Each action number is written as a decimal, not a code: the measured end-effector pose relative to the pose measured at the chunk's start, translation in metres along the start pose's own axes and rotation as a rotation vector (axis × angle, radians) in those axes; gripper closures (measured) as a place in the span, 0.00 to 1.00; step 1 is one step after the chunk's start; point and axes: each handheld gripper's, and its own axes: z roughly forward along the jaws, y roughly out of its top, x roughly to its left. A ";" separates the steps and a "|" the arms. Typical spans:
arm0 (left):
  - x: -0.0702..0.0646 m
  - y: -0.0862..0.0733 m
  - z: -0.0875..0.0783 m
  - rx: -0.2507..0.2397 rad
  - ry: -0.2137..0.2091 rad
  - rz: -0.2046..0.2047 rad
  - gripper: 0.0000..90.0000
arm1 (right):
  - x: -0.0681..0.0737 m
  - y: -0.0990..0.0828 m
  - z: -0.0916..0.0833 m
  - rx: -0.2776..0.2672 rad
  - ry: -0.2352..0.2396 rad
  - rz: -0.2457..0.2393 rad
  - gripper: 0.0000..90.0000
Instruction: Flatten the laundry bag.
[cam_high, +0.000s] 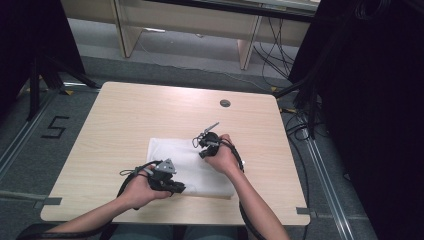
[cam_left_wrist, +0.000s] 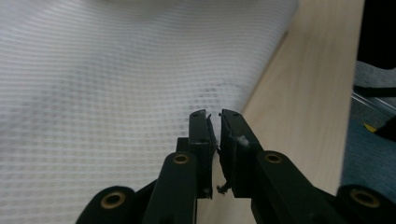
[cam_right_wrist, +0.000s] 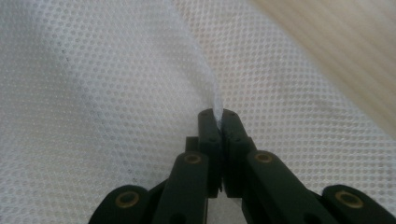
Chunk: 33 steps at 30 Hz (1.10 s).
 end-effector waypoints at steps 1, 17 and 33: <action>0.000 0.000 0.000 0.000 0.000 0.000 0.91 | 0.000 0.000 0.000 0.000 0.000 0.000 0.99; 0.013 0.000 0.013 0.049 0.063 0.022 0.90 | 0.015 0.005 -0.050 -0.127 0.006 0.031 1.00; 0.030 0.004 0.014 0.005 0.123 -0.021 0.89 | 0.048 -0.006 -0.088 -0.195 0.049 -0.019 1.00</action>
